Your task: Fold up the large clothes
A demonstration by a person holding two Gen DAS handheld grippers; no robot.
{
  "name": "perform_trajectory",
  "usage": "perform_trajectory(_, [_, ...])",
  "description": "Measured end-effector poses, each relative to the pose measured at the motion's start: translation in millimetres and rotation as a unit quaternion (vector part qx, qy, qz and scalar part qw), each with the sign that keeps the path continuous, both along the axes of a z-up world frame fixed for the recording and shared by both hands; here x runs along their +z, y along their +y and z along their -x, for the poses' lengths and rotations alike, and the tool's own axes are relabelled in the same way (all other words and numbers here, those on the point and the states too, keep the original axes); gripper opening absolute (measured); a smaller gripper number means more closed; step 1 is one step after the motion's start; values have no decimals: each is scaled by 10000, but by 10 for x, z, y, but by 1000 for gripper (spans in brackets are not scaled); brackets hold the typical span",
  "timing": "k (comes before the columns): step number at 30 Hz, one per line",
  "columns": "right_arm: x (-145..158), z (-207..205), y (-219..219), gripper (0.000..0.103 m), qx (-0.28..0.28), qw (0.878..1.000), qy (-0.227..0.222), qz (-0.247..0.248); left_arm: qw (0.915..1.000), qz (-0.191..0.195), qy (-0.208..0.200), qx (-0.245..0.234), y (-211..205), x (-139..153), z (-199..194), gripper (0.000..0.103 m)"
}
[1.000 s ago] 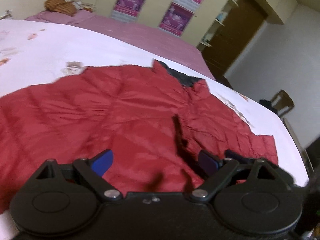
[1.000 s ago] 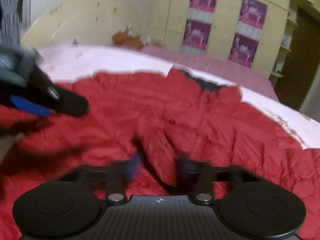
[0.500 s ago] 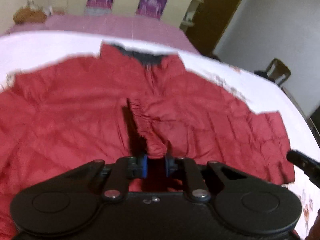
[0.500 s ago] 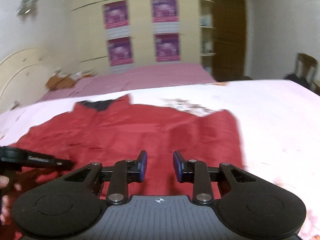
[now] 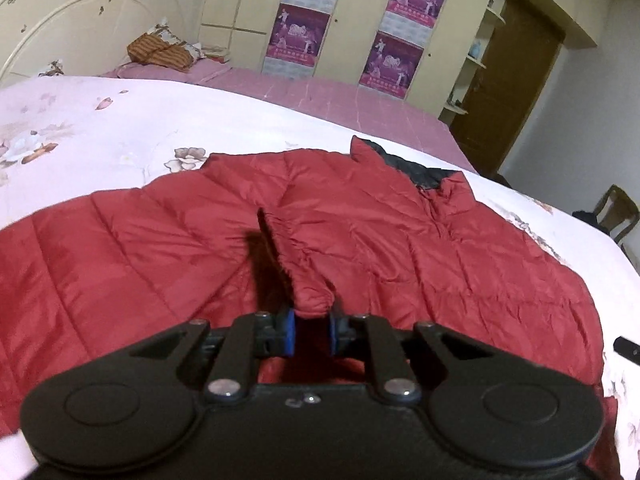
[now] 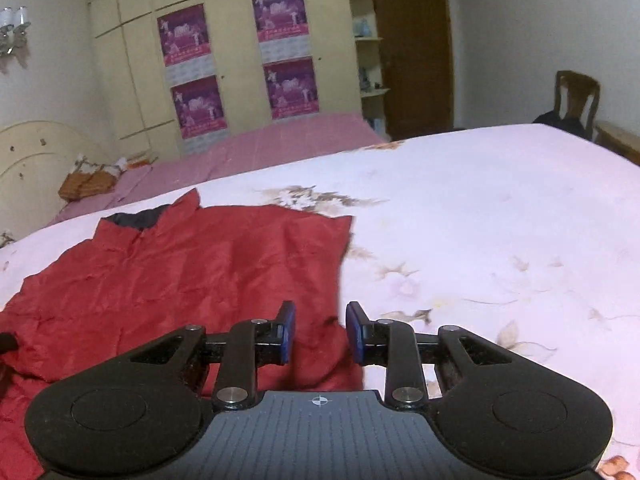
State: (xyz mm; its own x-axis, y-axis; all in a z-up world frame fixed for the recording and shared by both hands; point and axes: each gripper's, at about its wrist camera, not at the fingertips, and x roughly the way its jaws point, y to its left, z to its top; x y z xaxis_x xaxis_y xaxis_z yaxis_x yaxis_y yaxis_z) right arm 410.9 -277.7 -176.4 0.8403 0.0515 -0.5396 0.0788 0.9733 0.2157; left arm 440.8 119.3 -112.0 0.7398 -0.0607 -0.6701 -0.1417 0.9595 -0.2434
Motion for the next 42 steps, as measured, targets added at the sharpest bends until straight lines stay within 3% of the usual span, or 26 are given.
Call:
perform_trajectory(4, [-103,-213,111,7,215,9992,100,309,9999,-32,111,-29,28,-87,-15,15])
perform_trajectory(6, [-320,-449,178,7,214,9953,686,649,9997,-60,193,-102,5,-120,5,15])
perform_trajectory(9, [-373,-490,125,7,276,9947,785,609,9987,-117,341,-360,11,-114,-13,17])
perform_trajectory(11, [-298,-436,74,7,244,9964,678,449,9990,-205,316,-229,86,-38,58,31])
perform_trajectory(12, [-235,-390,29,7,226,9978,539,313,9992,-344,173,-38,140,33,138,44])
perform_trajectory(13, [-178,-362,3,7,191,9985,423,273,9983,-555,-91,142,171,111,234,49])
perform_trajectory(15, [-69,-348,-34,7,174,9994,163,260,9961,-798,-349,150,162,207,263,49])
perform_trajectory(20, [68,-658,132,7,499,9980,-121,360,9926,-962,-390,-629,-227,88,-236,43])
perform_trajectory(22, [-27,-830,214,7,573,9956,60,740,9913,-1076,-176,-737,-335,-96,-436,43])
perform_trajectory(24, [-297,-1061,192,7,419,9910,671,1076,9890,-1208,-83,-848,-381,-275,-554,45])
perform_trajectory(26, [-390,-1063,89,6,431,9921,647,985,9879,-1274,-72,-880,-401,-262,-584,45])
perform_trajectory(27, [-347,-1061,94,7,465,9908,675,1075,9885,-1236,-90,-867,-395,-209,-564,42])
perform_trajectory(29, [-224,-1010,11,7,391,9951,480,777,9897,-1104,-282,-866,-385,-94,-479,42])
perform_trajectory(33, [-88,-1106,-43,7,348,9975,124,602,9869,-1215,-282,-1024,-512,-67,-611,44])
perform_trajectory(38, [-380,-1432,-37,6,534,9932,593,844,9898,-1152,-14,-844,-472,-299,-756,46])
perform_trajectory(42, [-310,-1355,-17,7,525,9920,607,970,9895,-1174,-103,-837,-486,-140,-618,42])
